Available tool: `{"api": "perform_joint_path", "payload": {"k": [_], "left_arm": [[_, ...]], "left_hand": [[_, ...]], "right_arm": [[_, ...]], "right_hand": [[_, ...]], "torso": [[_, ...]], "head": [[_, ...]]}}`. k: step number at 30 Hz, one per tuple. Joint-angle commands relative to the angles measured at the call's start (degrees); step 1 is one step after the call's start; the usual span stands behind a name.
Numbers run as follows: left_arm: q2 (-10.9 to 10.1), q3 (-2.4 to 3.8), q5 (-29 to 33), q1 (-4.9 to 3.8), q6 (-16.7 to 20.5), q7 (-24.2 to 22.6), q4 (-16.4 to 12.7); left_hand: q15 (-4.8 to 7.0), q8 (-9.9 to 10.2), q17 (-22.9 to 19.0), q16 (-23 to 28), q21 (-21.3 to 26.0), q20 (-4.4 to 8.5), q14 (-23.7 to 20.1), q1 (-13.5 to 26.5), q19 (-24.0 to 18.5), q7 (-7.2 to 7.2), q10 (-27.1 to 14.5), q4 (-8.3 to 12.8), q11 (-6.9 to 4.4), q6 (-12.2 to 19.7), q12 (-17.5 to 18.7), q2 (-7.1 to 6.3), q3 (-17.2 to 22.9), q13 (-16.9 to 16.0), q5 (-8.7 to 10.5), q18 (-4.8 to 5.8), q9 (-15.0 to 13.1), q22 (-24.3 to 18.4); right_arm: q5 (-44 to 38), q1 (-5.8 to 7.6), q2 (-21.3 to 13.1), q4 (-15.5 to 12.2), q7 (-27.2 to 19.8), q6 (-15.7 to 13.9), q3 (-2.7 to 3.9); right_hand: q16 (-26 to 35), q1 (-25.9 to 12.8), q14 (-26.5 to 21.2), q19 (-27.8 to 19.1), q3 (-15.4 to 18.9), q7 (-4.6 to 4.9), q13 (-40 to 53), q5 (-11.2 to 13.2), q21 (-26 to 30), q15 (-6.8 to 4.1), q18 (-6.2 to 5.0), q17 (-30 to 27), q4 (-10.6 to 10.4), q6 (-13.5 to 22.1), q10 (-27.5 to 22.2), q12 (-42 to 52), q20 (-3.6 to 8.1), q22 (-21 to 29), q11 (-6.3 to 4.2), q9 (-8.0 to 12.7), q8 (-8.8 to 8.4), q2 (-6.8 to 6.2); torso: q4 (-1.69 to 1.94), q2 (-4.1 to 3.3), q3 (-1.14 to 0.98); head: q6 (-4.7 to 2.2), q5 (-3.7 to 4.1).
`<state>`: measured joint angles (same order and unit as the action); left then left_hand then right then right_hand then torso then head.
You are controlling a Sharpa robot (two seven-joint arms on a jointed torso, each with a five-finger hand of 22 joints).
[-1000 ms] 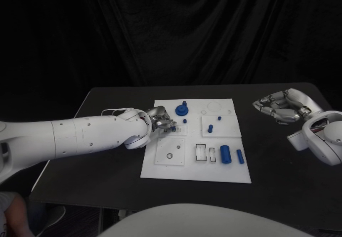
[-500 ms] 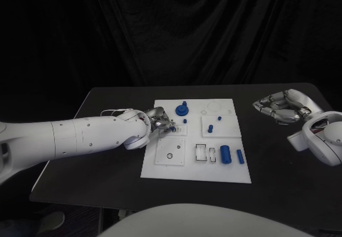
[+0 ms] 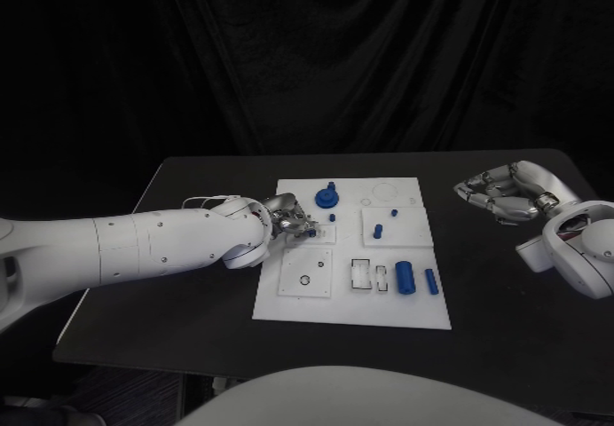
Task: Assemble the parts on the task board
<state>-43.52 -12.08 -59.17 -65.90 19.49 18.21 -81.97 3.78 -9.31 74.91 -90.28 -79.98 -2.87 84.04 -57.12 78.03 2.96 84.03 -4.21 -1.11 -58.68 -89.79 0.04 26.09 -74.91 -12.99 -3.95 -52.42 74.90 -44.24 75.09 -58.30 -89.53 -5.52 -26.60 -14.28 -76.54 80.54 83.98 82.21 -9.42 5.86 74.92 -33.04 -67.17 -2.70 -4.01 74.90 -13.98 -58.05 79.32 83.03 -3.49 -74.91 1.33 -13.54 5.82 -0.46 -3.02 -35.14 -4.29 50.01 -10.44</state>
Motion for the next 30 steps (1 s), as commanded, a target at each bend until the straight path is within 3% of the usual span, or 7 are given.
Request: {"api": "perform_joint_path", "payload": {"k": [1,5,30], "left_arm": [[0.0,-0.04,0.2,0.19,-1.2,-0.2,0.0],[-0.1,-0.04,0.2,0.2,-1.3,-0.2,0.0],[-0.7,-0.04,0.2,0.21,-2.0,-0.4,-0.6]], "left_hand": [[-0.23,0.3,15.1,0.3,0.4,-0.1,6.0,0.7,-0.4,0.3,6.0,-0.7,0.33,-0.1,-0.2,-0.2,-0.6,-15.1,0.46,-0.2,0.1,1.0],[-0.25,0.4,15.1,0.3,0.4,-0.11,6.0,0.8,-0.4,0.32,6.0,-0.9,0.36,-0.1,-0.2,-0.3,-0.9,-15.1,0.55,-0.21,0.2,1.0],[-0.08,0.8,15.1,0.3,0.7,-0.01,6.0,-2.2,-0.4,-0.03,6.0,-0.3,0.08,-0.7,-0.2,0.05,-1.4,-15.1,-3.28,-0.25,0.1,1.1]], "right_arm": [[-0.4,-0.18,0.0,0.0,0.9,0.3,0.03],[-0.4,-0.22,0.0,0.0,0.9,0.3,0.03],[-0.6,-0.31,-0.1,-0.1,1.4,0.4,0.04]], "right_hand": [[0.3,0.3,1.8,-0.5,0.0,0.18,0.7,-0.2,0.3,0.06,-1.01,1.8,0.4,0.0,-0.3,-0.4,0.02,-6.9,0.0,-0.1,-0.23,-0.1],[0.3,0.2,1.8,-0.5,0.1,0.17,0.7,-0.3,0.3,0.06,-1.01,1.8,0.4,0.0,-0.3,-0.4,0.02,-6.9,-0.01,-0.1,-0.21,-0.12],[0.4,0.2,1.8,-0.5,0.0,0.15,0.7,-0.3,0.3,0.06,-1.02,1.8,0.4,-0.1,-0.3,-0.4,0.02,-6.9,-0.02,-0.1,-0.16,-0.11]], "torso": [[-0.01,-0.03,0.0],[-0.05,-0.05,-0.01],[0.0,-0.04,-0.01]], "head": [[-0.01,-0.02],[-0.01,0.0],[-0.01,0.04]]}}
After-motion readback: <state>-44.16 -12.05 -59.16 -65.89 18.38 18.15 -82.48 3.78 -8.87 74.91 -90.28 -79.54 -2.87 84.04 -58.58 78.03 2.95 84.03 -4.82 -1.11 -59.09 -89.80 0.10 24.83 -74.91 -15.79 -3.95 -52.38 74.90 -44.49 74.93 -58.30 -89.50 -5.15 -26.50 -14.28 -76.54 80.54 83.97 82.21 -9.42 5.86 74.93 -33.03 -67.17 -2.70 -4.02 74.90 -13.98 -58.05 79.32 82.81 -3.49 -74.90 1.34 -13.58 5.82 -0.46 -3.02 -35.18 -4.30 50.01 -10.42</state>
